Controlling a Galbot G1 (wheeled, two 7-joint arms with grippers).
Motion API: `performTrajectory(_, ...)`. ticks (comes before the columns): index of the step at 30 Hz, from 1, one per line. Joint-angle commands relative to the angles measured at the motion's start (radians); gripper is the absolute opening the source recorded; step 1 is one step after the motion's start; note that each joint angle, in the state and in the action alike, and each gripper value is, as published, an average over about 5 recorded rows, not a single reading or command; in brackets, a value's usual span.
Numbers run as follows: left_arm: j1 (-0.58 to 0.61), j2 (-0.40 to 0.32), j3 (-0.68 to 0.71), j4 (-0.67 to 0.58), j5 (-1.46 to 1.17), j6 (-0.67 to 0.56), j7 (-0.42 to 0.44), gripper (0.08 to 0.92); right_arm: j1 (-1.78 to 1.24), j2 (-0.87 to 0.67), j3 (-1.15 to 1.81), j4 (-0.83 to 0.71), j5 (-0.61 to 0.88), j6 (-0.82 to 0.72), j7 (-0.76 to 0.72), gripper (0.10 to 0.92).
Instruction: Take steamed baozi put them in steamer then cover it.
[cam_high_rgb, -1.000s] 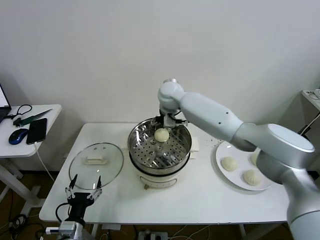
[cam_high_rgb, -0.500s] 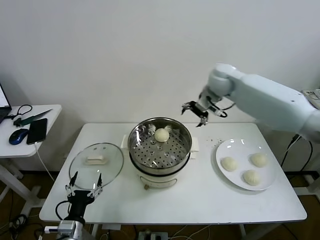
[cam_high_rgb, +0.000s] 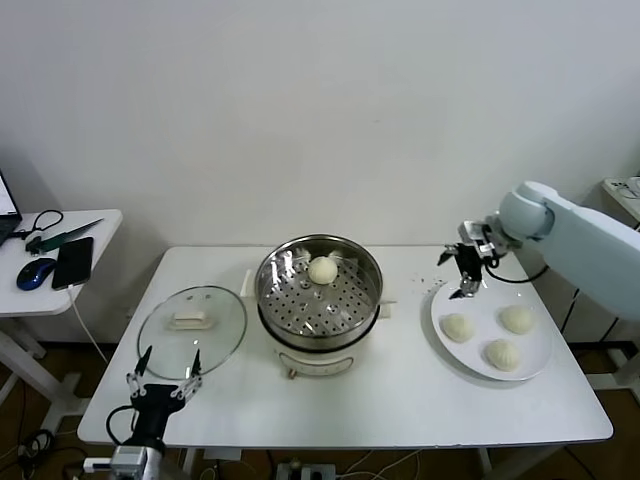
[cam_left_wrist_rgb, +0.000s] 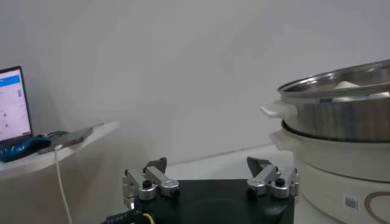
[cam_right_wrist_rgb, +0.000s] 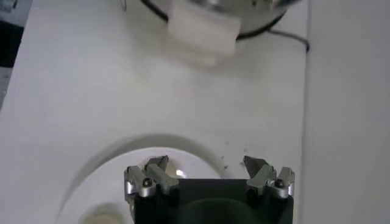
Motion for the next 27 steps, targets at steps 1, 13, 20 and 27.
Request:
performTrajectory(1,0.006,-0.006,0.001,-0.001,0.005,0.0,0.0,0.823,-0.209,0.021,0.159,-0.132,-0.118,-0.039,-0.003,0.823)
performTrajectory(13,0.008,-0.019,0.007,0.008,0.02,-0.001,0.001,0.823,-0.234,0.12,0.176,-0.22,-0.133,-0.023,0.004,0.823)
performTrajectory(20,0.008,-0.017,0.005,0.011,0.022,0.0,0.001,0.823,-0.22,0.148,0.167,-0.255,-0.148,-0.007,-0.001,0.823)
performTrajectory(27,0.01,-0.018,0.003,0.015,0.023,-0.003,0.0,0.823,-0.217,0.148,0.159,-0.266,-0.151,0.009,-0.006,0.805)
